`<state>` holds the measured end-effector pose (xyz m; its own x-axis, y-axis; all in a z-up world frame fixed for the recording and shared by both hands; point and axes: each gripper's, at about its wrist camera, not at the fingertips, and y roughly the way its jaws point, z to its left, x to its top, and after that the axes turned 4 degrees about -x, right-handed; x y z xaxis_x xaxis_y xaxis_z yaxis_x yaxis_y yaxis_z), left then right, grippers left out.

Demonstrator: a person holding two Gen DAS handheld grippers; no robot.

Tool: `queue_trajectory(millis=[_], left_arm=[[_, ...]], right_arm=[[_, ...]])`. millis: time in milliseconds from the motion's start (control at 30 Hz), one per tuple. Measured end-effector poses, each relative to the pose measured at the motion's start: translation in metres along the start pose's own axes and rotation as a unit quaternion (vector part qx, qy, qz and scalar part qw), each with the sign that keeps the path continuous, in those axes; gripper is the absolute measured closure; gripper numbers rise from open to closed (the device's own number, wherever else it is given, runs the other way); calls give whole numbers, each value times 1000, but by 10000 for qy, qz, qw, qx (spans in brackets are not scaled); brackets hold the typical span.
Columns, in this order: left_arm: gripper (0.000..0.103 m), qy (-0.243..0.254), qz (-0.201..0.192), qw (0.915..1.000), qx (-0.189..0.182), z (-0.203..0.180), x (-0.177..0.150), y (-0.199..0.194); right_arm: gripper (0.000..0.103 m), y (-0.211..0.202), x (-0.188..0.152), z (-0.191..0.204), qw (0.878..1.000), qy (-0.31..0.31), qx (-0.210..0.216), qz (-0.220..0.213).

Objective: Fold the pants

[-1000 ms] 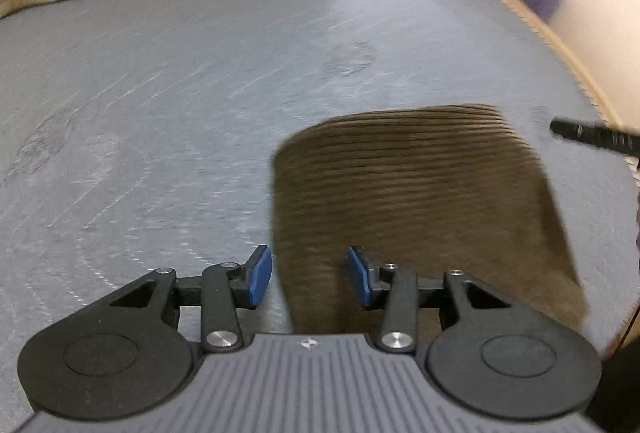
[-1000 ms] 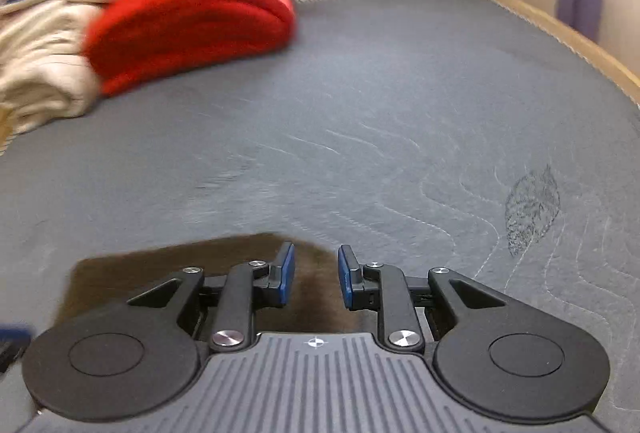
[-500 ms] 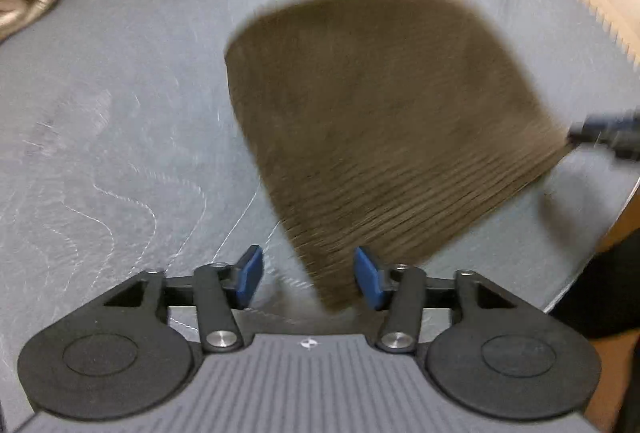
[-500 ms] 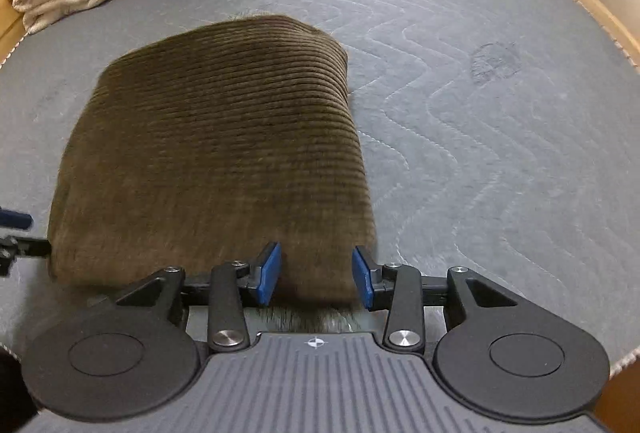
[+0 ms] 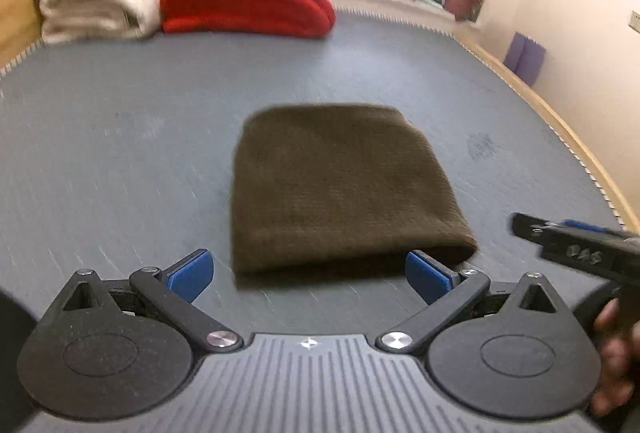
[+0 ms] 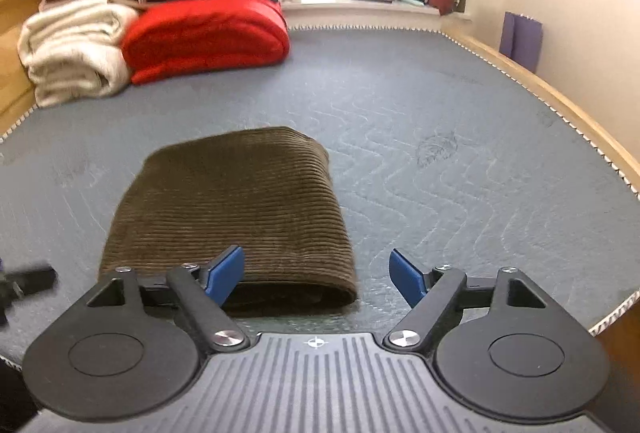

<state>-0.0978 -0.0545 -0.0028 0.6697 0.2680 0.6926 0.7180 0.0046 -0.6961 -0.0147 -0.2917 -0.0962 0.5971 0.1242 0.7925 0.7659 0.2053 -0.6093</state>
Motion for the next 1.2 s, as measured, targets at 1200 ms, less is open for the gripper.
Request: queue_trajectory(millis=[1200], left_arm=[[0,187,-182,9985,489,22,-33,72]], right_arm=[[15,33,-31,29,9977,-3,-174,653]])
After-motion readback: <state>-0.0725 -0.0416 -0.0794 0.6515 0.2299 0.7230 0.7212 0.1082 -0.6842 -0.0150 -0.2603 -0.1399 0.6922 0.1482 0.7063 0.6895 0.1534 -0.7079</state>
